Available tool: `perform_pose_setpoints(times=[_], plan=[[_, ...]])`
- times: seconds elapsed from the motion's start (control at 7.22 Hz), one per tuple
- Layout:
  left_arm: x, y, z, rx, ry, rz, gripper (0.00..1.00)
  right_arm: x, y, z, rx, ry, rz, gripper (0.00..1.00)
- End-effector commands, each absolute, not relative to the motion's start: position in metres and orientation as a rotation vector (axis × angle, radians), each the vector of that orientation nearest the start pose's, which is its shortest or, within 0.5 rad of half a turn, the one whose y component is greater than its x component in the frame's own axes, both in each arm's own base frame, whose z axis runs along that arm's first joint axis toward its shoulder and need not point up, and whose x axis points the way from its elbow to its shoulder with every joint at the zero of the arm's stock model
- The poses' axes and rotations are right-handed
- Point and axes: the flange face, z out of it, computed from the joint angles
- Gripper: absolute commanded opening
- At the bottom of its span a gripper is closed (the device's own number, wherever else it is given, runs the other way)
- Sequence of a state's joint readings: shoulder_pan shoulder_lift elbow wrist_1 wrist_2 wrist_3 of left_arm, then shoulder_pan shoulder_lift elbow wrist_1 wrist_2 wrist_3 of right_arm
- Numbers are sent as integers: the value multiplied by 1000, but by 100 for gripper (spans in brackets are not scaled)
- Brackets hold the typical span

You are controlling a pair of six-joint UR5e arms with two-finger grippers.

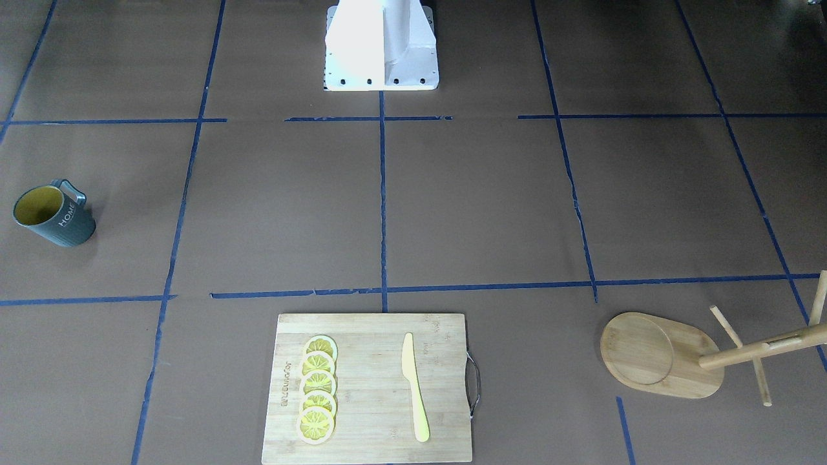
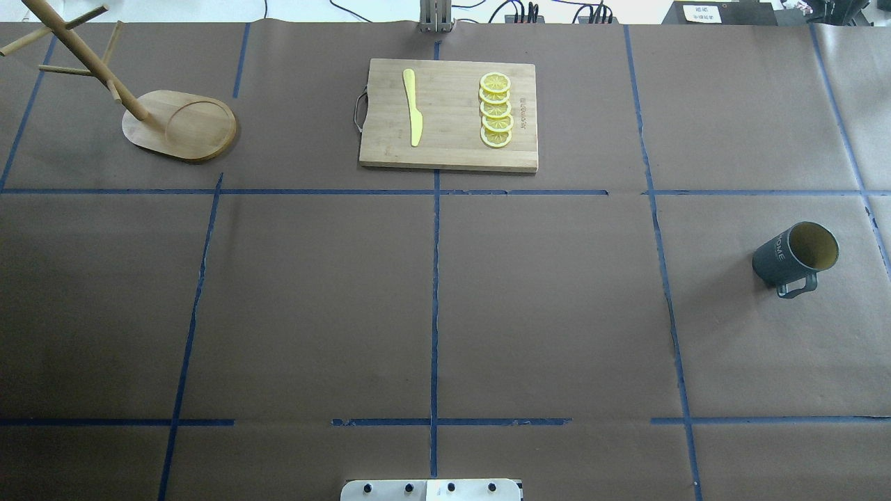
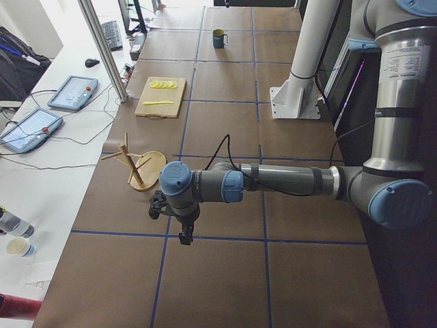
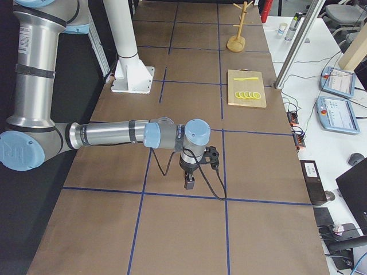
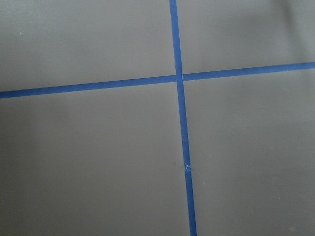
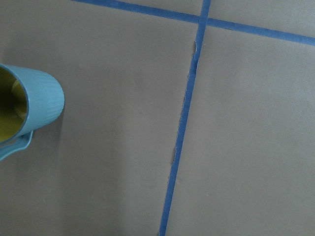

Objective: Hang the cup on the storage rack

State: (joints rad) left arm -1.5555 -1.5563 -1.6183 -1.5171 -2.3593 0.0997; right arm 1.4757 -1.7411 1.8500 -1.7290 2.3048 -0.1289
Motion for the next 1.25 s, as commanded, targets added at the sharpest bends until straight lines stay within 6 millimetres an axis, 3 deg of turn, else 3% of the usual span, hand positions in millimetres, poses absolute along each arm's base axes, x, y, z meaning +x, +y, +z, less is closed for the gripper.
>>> perform_pose_setpoints(times=[0.0,0.42,0.55,0.69,0.83,1.11], plan=[[-55,-485,647,13,787,102,100,27,-418,617,-35,-737,-196,99],[-55,-484,649,9,794,99,100,24,-423,610,-10,-738,-220,100],[-55,-484,649,9,795,99,100,6,-433,601,82,-740,-298,100],[-55,-483,650,7,795,98,100,-27,-438,610,117,-741,-385,100],[-54,-483,650,5,795,99,100,-43,-443,621,141,-744,-428,100],[-53,-483,650,4,795,102,100,-72,-447,612,183,-781,-356,100]])
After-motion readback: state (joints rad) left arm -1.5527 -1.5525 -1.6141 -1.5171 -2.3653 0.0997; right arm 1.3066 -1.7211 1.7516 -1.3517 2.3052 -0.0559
